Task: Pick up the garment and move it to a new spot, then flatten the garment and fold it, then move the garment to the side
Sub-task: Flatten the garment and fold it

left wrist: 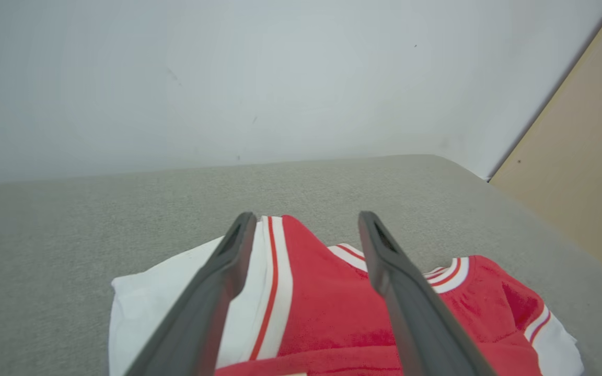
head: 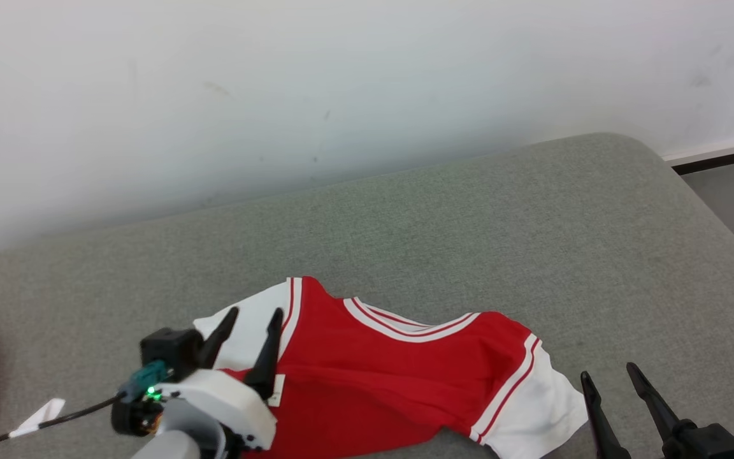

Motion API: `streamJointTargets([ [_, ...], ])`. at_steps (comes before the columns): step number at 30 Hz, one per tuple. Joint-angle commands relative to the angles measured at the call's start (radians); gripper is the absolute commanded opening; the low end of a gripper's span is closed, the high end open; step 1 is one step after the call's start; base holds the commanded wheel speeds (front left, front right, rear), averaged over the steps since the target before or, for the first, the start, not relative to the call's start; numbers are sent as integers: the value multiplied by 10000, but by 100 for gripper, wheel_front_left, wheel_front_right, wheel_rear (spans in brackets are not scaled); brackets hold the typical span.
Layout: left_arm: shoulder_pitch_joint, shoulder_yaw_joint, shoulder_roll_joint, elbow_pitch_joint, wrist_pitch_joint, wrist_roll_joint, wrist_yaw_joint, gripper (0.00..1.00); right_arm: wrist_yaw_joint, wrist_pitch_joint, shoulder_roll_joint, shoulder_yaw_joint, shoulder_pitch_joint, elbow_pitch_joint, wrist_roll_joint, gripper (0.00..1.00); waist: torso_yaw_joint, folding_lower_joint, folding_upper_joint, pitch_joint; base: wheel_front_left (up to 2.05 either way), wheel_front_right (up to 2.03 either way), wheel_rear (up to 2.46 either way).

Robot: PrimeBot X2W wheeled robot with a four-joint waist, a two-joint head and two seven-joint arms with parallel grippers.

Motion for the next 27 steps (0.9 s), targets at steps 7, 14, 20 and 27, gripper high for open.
streamJointTargets([
  [7,1256,755,1024,-228,-109,-508,369,100,-22,7,-66,-87,250,8,-98,100,282,1,0,-151,0,0,0],
  [14,1784,929,1396,-407,531,-1201,186,100,-22,7,-96,10,223,44,-44,100,382,1,0,-177,0,0,0],
  [20,1627,769,1274,-410,1288,-1736,-149,100,-22,7,-149,130,54,60,6,100,292,1,0,-65,0,0,0],
  [27,1289,549,1257,30,2056,-1995,-562,100,-22,7,-179,137,-21,20,17,100,36,1,0,217,0,0,0],
])
